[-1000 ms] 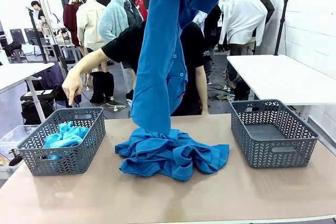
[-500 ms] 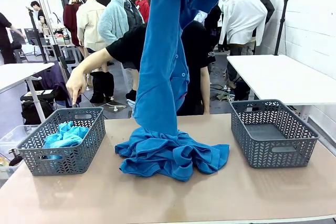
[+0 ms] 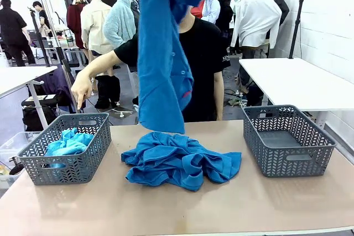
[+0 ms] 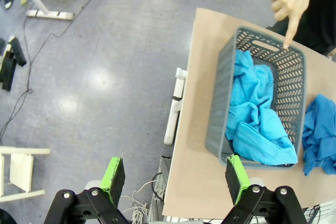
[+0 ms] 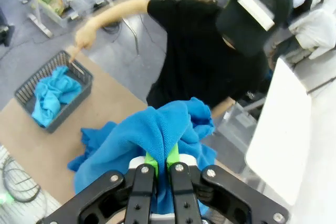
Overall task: Sort the tops and bottoms.
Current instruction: Sort the clothes according to human instructions.
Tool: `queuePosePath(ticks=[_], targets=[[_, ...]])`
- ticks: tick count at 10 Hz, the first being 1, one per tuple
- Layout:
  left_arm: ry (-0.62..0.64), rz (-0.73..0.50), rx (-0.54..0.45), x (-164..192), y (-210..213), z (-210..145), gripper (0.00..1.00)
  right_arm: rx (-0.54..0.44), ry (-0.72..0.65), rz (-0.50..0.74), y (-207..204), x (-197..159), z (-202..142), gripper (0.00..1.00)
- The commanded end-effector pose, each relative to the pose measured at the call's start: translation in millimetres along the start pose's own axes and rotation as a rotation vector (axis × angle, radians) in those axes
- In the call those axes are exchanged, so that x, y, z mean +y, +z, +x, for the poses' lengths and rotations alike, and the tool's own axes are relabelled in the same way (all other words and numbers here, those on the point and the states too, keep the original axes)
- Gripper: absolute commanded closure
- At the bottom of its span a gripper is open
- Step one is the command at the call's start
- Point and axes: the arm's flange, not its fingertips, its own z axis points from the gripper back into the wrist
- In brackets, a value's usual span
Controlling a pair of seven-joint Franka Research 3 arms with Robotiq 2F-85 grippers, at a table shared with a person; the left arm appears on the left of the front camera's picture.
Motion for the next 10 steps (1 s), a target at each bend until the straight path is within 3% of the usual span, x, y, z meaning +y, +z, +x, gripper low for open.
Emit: queuePosePath(ticks=[1, 4, 6, 9, 10], targets=[[0.029, 0.017, 0.007, 6.9, 2.1, -2.4, 0.0, -0.05, 0.12, 0.073, -11.5, 22.5, 126.7, 1.0], [0.016, 0.005, -0.002, 8.0, 1.6, -2.1, 0.0, -0.076, 0.264, 0.218, -46.5, 89.0, 194.9, 1.0], [0.016, 0.005, -0.002, 8.0, 1.6, -2.1, 0.0, -0.103, 0.211, 0.185, -80.8, 119.7, 228.8, 1.0], [0.016, 0.005, -0.002, 8.0, 1.6, -2.1, 0.0, -0.244, 0.119, 0.22, -95.1, 148.4, 275.7, 1.0], [0.016, 0.005, -0.002, 8.0, 1.6, -2.1, 0.0, -0.212, 0.149, 0.212, -104.9, 149.6, 276.6, 1.0]])
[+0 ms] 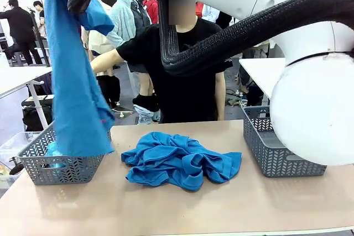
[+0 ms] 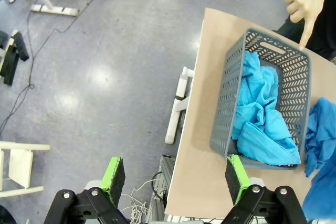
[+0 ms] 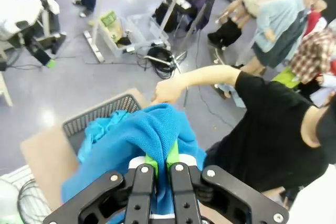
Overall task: Sort the tops and bottoms.
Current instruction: Sort the clothes according to human instructions.
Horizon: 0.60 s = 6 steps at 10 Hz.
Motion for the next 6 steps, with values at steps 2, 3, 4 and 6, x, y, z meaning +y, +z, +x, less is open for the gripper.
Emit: queuePosePath(ticks=[2, 3, 4, 6], targets=[[-0.002, -0.002, -0.004, -0.6, 1.2, 1.0, 0.0, 0.021, 0.007, 0.002, 3.0, -1.5, -0.9, 1.0], [-0.002, -0.002, -0.004, -0.6, 1.2, 1.0, 0.0, 0.021, 0.007, 0.002, 3.0, -1.5, -0.9, 1.0], [-0.002, -0.002, -0.004, -0.6, 1.2, 1.0, 0.0, 0.021, 0.007, 0.002, 3.0, -1.5, -0.9, 1.0], [-0.002, -0.002, -0.004, -0.6, 1.2, 1.0, 0.0, 0.021, 0.007, 0.002, 3.0, -1.5, -0.9, 1.0]])
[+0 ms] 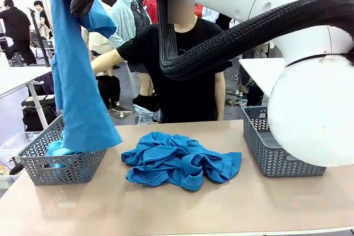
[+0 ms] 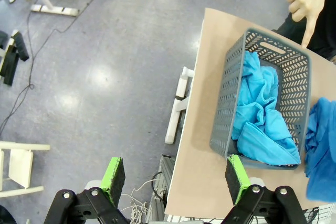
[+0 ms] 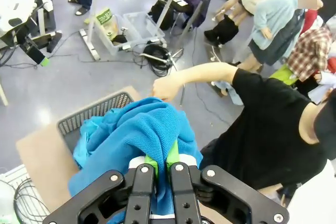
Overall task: Sort the tops and bottoms.
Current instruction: Sort the clothes according to human instructions.
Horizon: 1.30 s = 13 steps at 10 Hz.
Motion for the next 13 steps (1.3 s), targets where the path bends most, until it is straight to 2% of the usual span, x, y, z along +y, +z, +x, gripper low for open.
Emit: queuePosePath(ticks=[1, 2, 3, 4, 7, 8, 10, 11, 13], targets=[[-0.002, -0.002, -0.004, -0.6, 1.2, 1.1, 0.0, 0.003, 0.001, 0.018, 6.6, -0.1, 1.6, 1.0], [-0.002, -0.002, -0.004, -0.6, 1.2, 1.1, 0.0, 0.0, 0.0, 0.0, 0.0, 0.0, 0.0, 1.0], [-0.002, -0.002, -0.004, -0.6, 1.2, 1.1, 0.0, 0.03, -0.013, 0.02, -22.4, -0.7, 13.4, 1.0], [-0.002, -0.002, -0.004, -0.6, 1.2, 1.1, 0.0, -0.011, -0.053, 0.031, -44.3, -5.5, 31.1, 1.0], [-0.002, -0.002, -0.004, -0.6, 1.2, 1.1, 0.0, -0.246, -0.143, 0.059, -82.0, -11.9, 85.5, 1.0], [-0.002, -0.002, -0.004, -0.6, 1.2, 1.1, 0.0, -0.264, -0.145, 0.103, -94.1, -10.8, 101.1, 1.0], [-0.002, -0.002, -0.004, -0.6, 1.2, 1.1, 0.0, -0.386, -0.247, 0.07, -130.6, -12.1, 127.0, 1.0], [-0.002, -0.002, -0.004, -0.6, 1.2, 1.1, 0.0, -0.428, -0.258, 0.164, -151.0, -10.8, 132.6, 1.0], [-0.002, -0.002, -0.004, -0.6, 1.2, 1.1, 0.0, -0.452, -0.3, 0.218, -197.9, -8.1, 128.0, 1.0]])
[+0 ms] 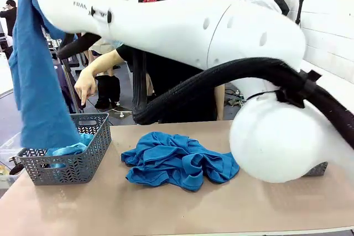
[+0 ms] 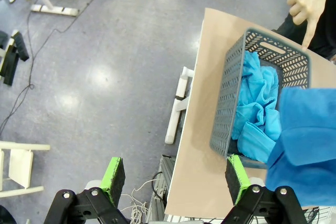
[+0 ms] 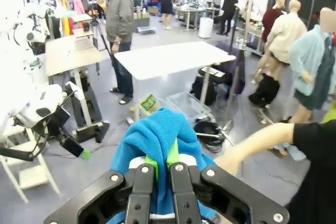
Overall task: Sort the tops and bottoms.
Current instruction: Sort the clothes according to human instructions.
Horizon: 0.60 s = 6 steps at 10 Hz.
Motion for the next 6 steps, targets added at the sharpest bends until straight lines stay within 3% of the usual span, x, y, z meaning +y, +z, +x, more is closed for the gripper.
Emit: queuePosePath(ticks=[1, 5, 6], targets=[[-0.001, -0.002, -0.004, -0.5, 1.2, 1.0, 0.0, 0.03, -0.029, 0.025, -156.1, -24.1, 89.6, 1.0], [-0.001, -0.002, -0.004, -0.5, 1.2, 1.0, 0.0, 0.16, -0.014, -0.07, -182.4, -50.4, 23.1, 1.0], [-0.001, -0.002, -0.004, -0.5, 1.2, 1.0, 0.0, 0.254, -0.016, -0.08, -185.7, -59.1, 5.7, 1.0]])
